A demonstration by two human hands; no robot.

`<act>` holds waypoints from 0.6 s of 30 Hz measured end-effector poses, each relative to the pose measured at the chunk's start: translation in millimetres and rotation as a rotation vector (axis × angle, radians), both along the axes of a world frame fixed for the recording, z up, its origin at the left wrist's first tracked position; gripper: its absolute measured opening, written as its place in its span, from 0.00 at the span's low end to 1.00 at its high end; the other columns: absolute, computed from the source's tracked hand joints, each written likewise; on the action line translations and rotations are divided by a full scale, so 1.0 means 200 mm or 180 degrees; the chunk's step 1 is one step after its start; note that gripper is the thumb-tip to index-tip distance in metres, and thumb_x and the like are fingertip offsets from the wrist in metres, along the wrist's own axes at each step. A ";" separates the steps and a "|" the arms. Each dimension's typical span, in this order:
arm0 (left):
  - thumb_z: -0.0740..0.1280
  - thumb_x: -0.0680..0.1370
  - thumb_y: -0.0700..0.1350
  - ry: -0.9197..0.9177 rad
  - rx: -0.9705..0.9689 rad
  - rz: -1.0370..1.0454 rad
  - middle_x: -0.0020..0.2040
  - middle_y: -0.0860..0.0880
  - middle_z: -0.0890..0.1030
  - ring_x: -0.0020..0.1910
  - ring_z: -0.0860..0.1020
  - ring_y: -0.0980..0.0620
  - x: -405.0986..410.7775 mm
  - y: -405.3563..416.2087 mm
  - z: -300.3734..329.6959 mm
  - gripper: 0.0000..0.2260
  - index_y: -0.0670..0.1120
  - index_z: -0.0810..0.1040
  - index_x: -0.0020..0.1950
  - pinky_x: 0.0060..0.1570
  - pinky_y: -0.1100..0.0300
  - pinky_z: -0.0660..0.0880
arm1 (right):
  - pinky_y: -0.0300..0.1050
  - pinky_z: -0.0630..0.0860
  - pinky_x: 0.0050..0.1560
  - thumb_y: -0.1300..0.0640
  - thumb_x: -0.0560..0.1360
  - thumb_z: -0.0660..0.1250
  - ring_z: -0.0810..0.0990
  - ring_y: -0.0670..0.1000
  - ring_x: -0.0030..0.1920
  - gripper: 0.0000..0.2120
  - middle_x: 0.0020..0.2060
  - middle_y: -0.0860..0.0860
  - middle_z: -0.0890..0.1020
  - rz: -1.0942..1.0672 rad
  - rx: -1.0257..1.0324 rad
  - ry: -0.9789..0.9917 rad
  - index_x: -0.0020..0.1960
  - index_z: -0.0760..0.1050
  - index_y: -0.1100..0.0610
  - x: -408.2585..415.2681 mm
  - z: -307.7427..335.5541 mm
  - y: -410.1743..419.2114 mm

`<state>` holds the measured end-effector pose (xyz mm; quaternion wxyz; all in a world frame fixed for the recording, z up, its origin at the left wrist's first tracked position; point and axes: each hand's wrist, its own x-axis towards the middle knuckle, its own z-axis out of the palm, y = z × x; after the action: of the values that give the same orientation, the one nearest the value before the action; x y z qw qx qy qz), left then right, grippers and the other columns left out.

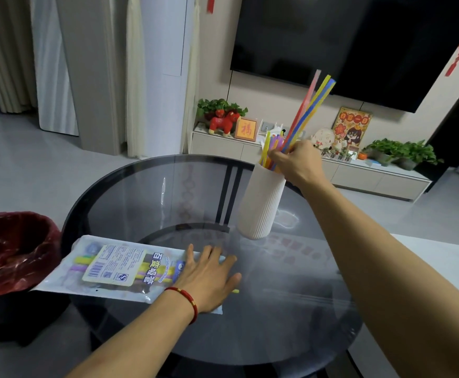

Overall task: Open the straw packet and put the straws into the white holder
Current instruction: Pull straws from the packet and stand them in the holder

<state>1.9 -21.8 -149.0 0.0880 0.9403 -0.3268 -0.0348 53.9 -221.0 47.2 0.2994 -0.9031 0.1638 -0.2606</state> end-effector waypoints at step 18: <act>0.49 0.83 0.60 0.0062 0.0079 0.0029 0.75 0.45 0.63 0.76 0.59 0.44 0.02 -0.02 0.00 0.22 0.54 0.60 0.75 0.74 0.31 0.46 | 0.40 0.81 0.54 0.75 0.73 0.69 0.77 0.61 0.67 0.49 0.82 0.65 0.58 0.0469 -0.0630 -0.1757 0.84 0.44 0.62 0.00 0.07 0.01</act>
<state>5.0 -25.4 -148.9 0.0796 0.9425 -0.3212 -0.0477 53.0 -219.6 62.0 0.2612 -0.8324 -0.0159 -0.4884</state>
